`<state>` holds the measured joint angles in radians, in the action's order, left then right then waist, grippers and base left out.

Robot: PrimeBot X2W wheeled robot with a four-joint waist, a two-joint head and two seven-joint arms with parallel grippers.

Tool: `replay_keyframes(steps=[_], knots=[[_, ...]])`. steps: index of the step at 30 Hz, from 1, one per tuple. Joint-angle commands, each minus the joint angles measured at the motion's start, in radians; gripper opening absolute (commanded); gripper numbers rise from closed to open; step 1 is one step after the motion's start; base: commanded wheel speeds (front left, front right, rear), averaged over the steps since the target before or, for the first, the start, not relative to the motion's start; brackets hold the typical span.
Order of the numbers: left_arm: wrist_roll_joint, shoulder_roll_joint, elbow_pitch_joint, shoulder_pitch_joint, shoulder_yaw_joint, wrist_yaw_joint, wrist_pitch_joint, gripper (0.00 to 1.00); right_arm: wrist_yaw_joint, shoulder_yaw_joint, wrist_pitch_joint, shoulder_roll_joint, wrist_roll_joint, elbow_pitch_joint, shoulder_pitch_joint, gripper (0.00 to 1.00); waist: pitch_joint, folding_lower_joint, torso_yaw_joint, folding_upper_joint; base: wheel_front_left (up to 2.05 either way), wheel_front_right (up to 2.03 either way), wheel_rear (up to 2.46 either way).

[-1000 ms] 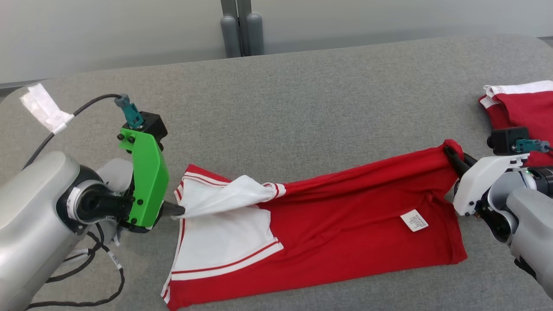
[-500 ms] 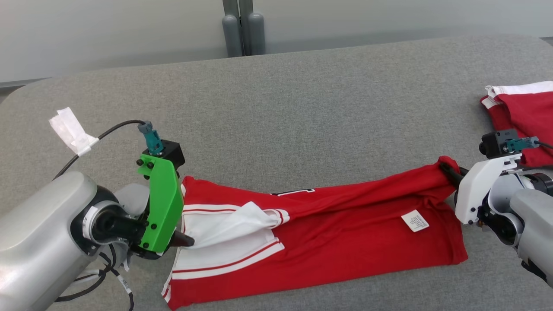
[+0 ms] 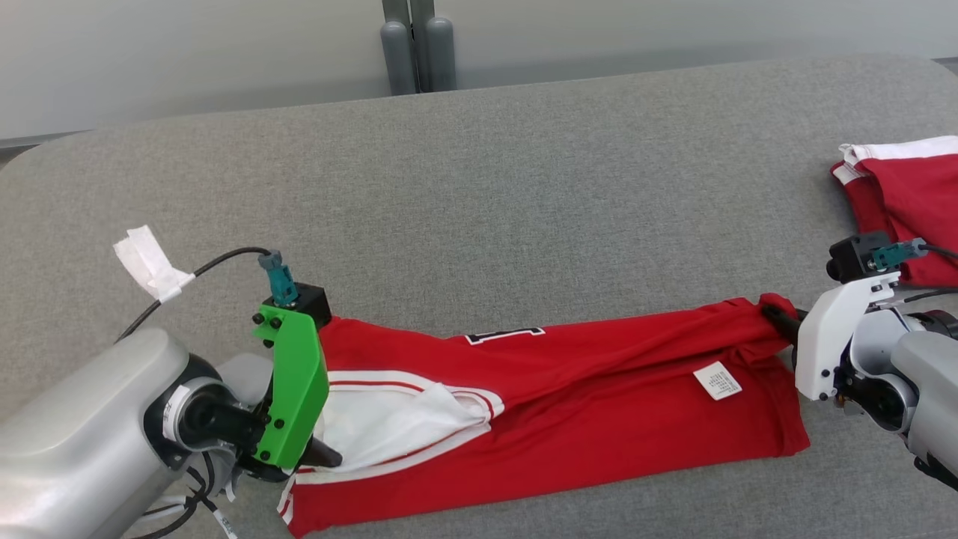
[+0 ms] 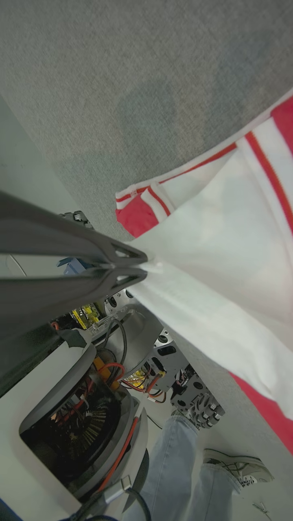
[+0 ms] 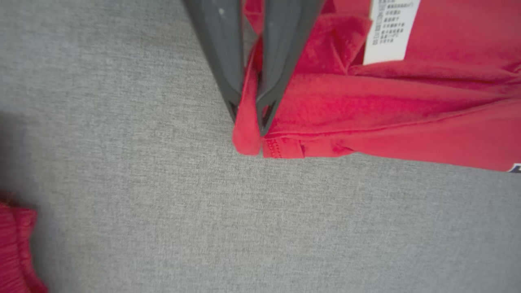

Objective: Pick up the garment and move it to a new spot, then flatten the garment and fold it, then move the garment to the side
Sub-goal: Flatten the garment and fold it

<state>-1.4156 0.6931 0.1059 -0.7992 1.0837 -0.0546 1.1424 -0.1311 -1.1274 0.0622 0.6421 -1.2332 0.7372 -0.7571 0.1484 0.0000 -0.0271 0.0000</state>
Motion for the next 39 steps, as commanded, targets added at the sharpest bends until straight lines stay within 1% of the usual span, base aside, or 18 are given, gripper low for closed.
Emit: replay_keyframes(steps=[1, 2, 4, 5, 6, 7, 8, 12, 17, 20, 23, 24, 26, 29, 31, 35, 37, 39], knots=[[0.01, -0.006, 0.01, 0.019, 0.004, 0.001, -0.003, 0.0, 0.001, -0.008, 0.004, 0.005, -0.01, -0.003, -0.008, 0.22, 0.001, 0.0, -0.001, 0.0, 0.0, 0.0, 0.0], [0.012, -0.008, 0.015, 0.02, 0.006, 0.003, -0.006, 0.0, 0.001, -0.011, 0.004, 0.006, -0.012, -0.004, -0.008, 0.35, 0.0, 0.0, -0.001, 0.0, 0.0, 0.0, 0.0], [0.018, -0.015, 0.027, 0.024, 0.011, 0.01, -0.01, 0.0, 0.001, -0.021, 0.008, 0.006, -0.021, -0.006, -0.01, 0.81, -0.001, 0.0, -0.002, 0.0, 0.0, 0.0, 0.0], [0.022, -0.019, 0.035, 0.027, 0.014, 0.013, -0.014, 0.0, 0.001, -0.025, 0.01, 0.006, -0.023, -0.008, -0.011, 1.0, -0.002, 0.0, -0.003, 0.0, 0.0, 0.0, 0.0], [0.026, -0.022, 0.042, 0.029, 0.017, 0.015, -0.017, 0.02, 0.001, -0.028, 0.011, 0.005, -0.027, -0.009, -0.012, 1.0, -0.003, 0.0, -0.003, 0.0, 0.0, 0.0, 0.0], [0.032, -0.026, 0.051, 0.03, 0.018, 0.019, -0.024, 0.81, 0.001, -0.033, 0.014, 0.004, -0.031, -0.01, -0.013, 1.0, -0.004, 0.0, -0.004, 0.0, 0.0, 0.0, 0.0], [0.033, -0.03, 0.058, 0.032, 0.02, 0.022, -0.028, 1.0, 0.001, -0.036, 0.015, 0.004, -0.035, -0.01, -0.014, 1.0, -0.007, 0.0, -0.004, 0.0, 0.0, 0.0, 0.0], [0.045, -0.037, 0.086, 0.035, 0.022, 0.032, -0.049, 1.0, 0.001, -0.049, 0.004, 0.007, -0.035, -0.007, -0.019, 1.0, -0.021, 0.0, -0.006, 0.0, 0.0, 0.0, 0.0], [0.046, -0.023, 0.087, 0.023, 0.002, 0.046, -0.074, 1.0, 0.001, -0.05, -0.028, 0.023, -0.047, -0.037, -0.017, 1.0, -0.055, 0.0, -0.003, 0.0, 0.0, 0.0, 0.0], [0.08, -0.009, 0.064, -0.003, -0.025, 0.061, -0.133, 1.0, 0.001, -0.03, -0.076, 0.045, -0.056, -0.067, -0.02, 1.0, -0.075, 0.0, 0.0, 0.0, 0.0, 0.0, 0.0], [0.145, 0.006, 0.032, -0.021, -0.076, 0.08, -0.277, 1.0, 0.0, 0.009, -0.165, 0.073, -0.062, -0.109, -0.022, 1.0, -0.087, 0.0, 0.002, 0.0, 0.0, 0.0, 0.0], [0.176, 0.009, 0.024, -0.023, -0.099, 0.079, -0.35, 1.0, 0.001, 0.029, -0.209, 0.083, -0.062, -0.118, -0.02, 1.0, -0.092, 0.0, 0.004, 0.0, 0.0, 0.0, 0.0], [0.228, 0.019, 0.012, -0.005, -0.128, 0.071, -0.463, 1.0, 0.0, 0.064, -0.278, 0.093, -0.055, -0.136, -0.004, 1.0, -0.099, 0.0, 0.006, 0.0, 0.0, 0.0, 0.0], [0.286, 0.039, -0.014, 0.037, -0.173, 0.046, -0.625, 1.0, 0.0, 0.144, -0.322, 0.098, -0.031, -0.154, 0.03, 1.0, -0.107, 0.0, 0.011, 0.0, 0.0, 0.0, 0.0], [0.318, 0.052, -0.032, 0.08, -0.208, 0.014, -0.745, 1.0, 0.0, 0.259, -0.327, 0.09, 0.012, -0.177, 0.052, 1.0, -0.111, 0.0, 0.014, 0.0, 0.0, 0.0, 0.0], [0.392, 0.066, -0.073, 0.192, -0.271, -0.091, -0.996, 1.0, 0.0, 0.571, -0.327, 0.03, 0.18, -0.237, 0.204, 1.0, -0.114, 0.0, 0.023, 0.0, 0.0, 0.0, 0.0], [0.403, 0.042, -0.09, 0.254, -0.319, -0.148, -1.142, 1.0, 0.0, 0.741, -0.327, -0.025, 0.28, -0.29, 0.294, 1.0, -0.112, 0.0, 0.034, 0.0, 0.0, 0.0, 0.0], [0.432, 0.037, -0.09, 0.331, -0.341, -0.187, -1.268, 1.0, 0.0, 0.902, -0.327, -0.1, 0.383, -0.361, 0.395, 1.0, -0.11, 0.0, 0.042, 0.0, 0.0, 0.0, 0.0]])
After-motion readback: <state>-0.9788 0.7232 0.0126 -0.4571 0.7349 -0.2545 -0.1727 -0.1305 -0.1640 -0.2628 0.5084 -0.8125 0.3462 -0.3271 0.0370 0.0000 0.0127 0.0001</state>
